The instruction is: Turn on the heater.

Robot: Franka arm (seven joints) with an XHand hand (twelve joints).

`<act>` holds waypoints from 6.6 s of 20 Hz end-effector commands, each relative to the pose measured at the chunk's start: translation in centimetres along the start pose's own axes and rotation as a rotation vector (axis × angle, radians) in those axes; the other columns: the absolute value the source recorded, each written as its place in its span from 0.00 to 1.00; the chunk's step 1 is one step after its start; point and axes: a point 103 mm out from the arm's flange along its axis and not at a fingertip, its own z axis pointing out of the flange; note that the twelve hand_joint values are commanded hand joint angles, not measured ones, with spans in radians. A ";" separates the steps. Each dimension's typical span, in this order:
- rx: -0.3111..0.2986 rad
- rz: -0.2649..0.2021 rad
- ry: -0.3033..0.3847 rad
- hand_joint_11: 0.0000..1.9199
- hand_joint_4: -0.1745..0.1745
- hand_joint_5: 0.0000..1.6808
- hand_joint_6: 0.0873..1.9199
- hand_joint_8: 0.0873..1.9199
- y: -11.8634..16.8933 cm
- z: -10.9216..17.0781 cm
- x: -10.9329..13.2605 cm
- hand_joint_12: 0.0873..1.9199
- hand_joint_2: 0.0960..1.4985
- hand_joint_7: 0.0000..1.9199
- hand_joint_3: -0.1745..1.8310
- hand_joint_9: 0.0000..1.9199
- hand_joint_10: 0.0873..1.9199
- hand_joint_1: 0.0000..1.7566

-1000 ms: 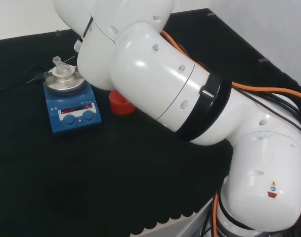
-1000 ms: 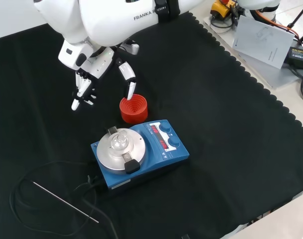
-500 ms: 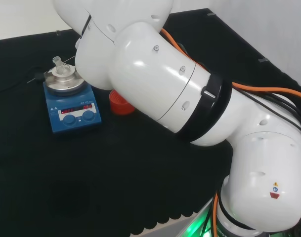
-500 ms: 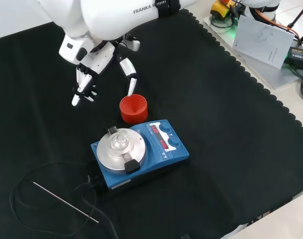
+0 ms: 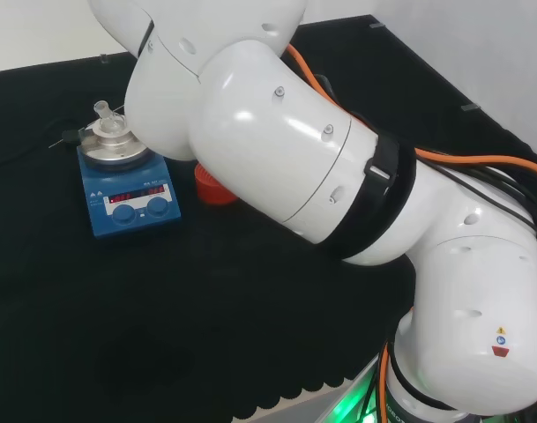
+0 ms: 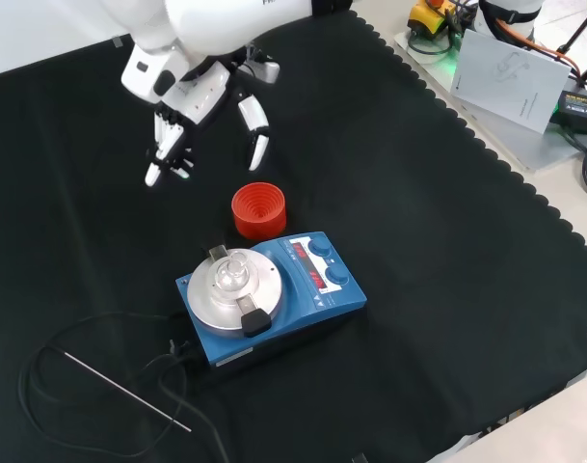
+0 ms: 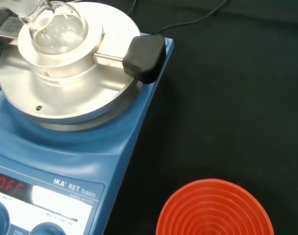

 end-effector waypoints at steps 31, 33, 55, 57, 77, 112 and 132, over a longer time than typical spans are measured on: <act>-0.090 0.077 0.022 0.63 0.27 0.18 0.00 0.70 -19.3 3.9 3.1 0.52 0.14 0.62 0.78 0.64 0.61 0.91; -0.085 0.082 0.020 0.63 0.27 0.18 0.00 0.71 -20.0 4.4 3.7 0.52 0.14 0.62 0.79 0.65 0.62 0.91; 0.079 -0.072 -0.005 0.62 0.26 0.19 0.00 0.77 -20.8 4.8 4.3 0.57 0.10 0.62 0.86 0.66 0.69 0.92; 0.078 -0.088 -0.013 0.62 0.26 0.19 0.00 0.77 -20.8 4.4 4.5 0.58 0.10 0.62 0.86 0.66 0.69 0.92; 0.070 -0.196 0.063 0.62 0.28 0.17 0.00 0.78 -20.6 2.1 9.2 0.59 0.09 0.62 0.88 0.66 0.70 0.92; 0.309 -0.269 0.044 0.66 0.32 0.13 0.01 0.80 -18.7 5.7 13.5 0.70 0.30 0.78 0.75 0.83 0.72 0.89; 0.361 -0.208 0.085 0.70 0.37 0.09 0.00 0.83 -18.9 7.5 13.5 0.75 0.28 0.84 0.81 0.86 0.77 0.91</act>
